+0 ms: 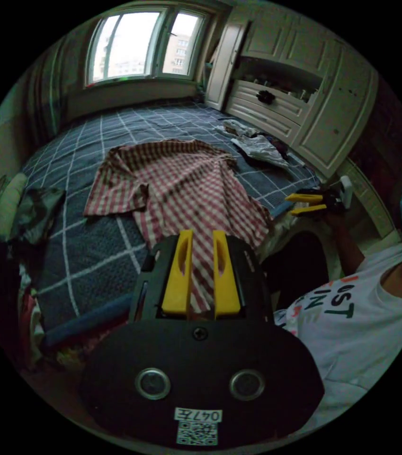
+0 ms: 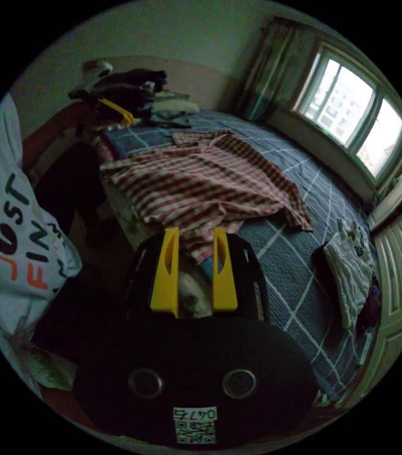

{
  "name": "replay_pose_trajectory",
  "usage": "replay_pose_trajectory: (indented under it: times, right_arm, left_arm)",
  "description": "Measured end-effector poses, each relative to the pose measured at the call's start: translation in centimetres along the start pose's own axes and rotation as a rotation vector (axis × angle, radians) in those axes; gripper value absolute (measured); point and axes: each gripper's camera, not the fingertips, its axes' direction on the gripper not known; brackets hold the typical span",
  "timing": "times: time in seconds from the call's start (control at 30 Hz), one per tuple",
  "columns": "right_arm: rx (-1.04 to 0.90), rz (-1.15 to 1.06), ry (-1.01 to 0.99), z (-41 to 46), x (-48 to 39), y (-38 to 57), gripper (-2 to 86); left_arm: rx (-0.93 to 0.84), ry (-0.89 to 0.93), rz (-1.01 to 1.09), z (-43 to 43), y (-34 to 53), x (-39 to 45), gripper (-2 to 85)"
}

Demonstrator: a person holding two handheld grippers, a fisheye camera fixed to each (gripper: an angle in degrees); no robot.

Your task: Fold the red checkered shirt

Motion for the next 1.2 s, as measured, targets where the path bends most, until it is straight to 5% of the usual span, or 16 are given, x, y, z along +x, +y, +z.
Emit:
replay_pose_trajectory:
  times: [0.2, 0.37, 0.6, 0.87, 1.1, 1.2]
  right_arm:
    - [-0.205, -0.071, 0.081, 4.0, -3.1, -0.4, 10.9]
    - [-0.234, 0.061, -0.098, 5.3, -1.7, 0.6, 0.8]
    - [0.078, 0.492, -0.207, -3.1, 1.9, 6.9, -0.2]
    - [-0.222, 0.632, -0.216, 3.0, 4.0, 12.0, -0.3]
    - [-0.175, 0.725, -0.151, 3.6, 4.2, 12.6, -0.2]
    - [-0.185, 0.716, -0.163, 4.0, 3.7, 12.0, -0.2]
  left_arm:
    - [-0.054, -0.082, -0.008, -1.4, 9.7, 2.9, 7.2]
    - [-0.096, -0.238, 0.001, -1.8, 16.2, 4.7, 7.5]
    - [-0.077, -0.165, -0.073, -4.3, 23.2, 3.3, 7.3]
    - [-0.051, -0.212, -0.210, -3.8, 28.3, 0.5, 8.7]
    - [-0.022, -0.005, -0.211, -2.7, 31.3, -0.7, 12.7]
    - [-0.048, -0.075, -0.143, -2.3, 31.6, 0.6, 13.1]
